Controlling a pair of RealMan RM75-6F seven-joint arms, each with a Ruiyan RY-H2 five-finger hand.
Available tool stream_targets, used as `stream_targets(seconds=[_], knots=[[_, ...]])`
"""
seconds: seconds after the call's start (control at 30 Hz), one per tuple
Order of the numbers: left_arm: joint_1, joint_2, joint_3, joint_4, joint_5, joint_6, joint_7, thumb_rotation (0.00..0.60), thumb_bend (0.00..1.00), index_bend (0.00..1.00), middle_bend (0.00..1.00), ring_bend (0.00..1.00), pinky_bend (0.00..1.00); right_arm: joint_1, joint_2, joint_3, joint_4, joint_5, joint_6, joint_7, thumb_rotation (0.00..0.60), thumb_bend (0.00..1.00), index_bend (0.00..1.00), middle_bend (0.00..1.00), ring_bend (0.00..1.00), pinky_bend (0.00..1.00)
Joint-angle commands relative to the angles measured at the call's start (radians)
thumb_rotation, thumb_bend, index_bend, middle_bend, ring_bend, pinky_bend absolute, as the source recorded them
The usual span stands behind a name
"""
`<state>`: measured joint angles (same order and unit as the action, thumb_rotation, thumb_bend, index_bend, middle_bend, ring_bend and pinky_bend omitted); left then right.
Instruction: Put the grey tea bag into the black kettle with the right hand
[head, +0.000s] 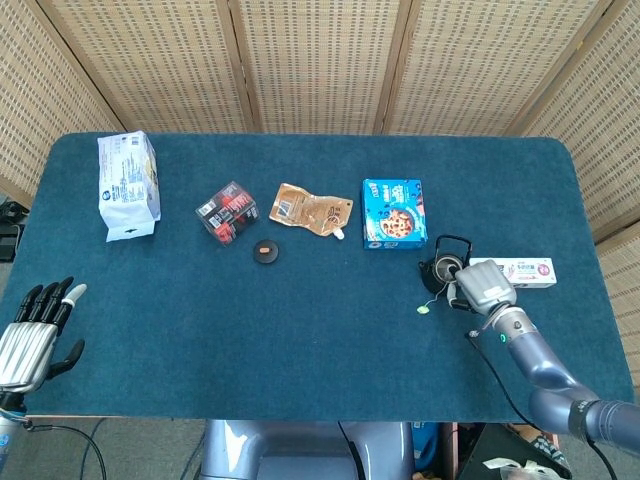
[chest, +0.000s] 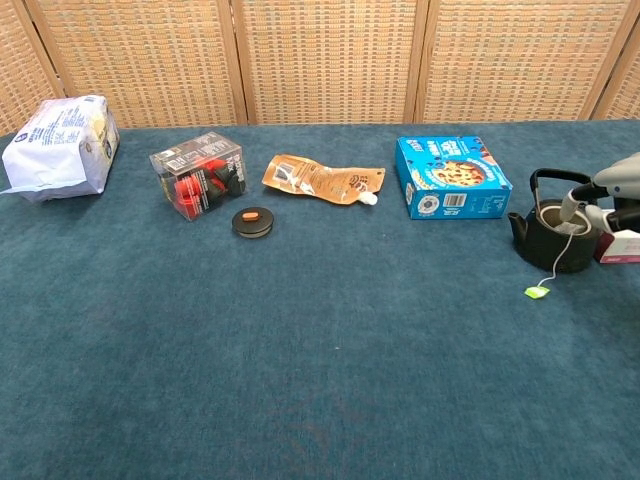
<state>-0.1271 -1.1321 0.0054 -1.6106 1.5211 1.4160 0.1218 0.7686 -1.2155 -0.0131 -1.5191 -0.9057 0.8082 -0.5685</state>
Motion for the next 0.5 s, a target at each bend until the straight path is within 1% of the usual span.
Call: stream_targets(seconds=[0.03,0.3,0.4,0.5], knots=[[0.000,0.000,0.000,0.000,0.000,0.000,-0.001,0.600,0.41,0.00,0.00,0.00,0.00,-0.006,0.016,0.006,-0.020,-0.015,0.021,0.007,0.000,0.86,0.22,0.90,0.90,0.96],[0.001,-0.004,0.002,0.001,-0.001,-0.003,-0.004,0.600,0.41,0.00,0.00,0.00,0.00,-0.048,0.075,0.024,-0.117,-0.079,0.126,0.043,0.000,0.86,0.22,0.87,0.90,0.96],[0.002,-0.005,0.003,0.002,-0.002,-0.002,-0.005,0.600,0.41,0.00,0.00,0.00,0.00,-0.074,0.085,0.032,-0.144,-0.110,0.180,0.068,0.000,0.86,0.22,0.84,0.90,0.96],[0.004,-0.006,0.004,0.002,-0.002,0.000,-0.005,0.600,0.41,0.00,0.00,0.00,0.00,-0.109,0.086,0.042,-0.163,-0.158,0.252,0.107,0.000,0.86,0.22,0.80,0.87,0.96]])
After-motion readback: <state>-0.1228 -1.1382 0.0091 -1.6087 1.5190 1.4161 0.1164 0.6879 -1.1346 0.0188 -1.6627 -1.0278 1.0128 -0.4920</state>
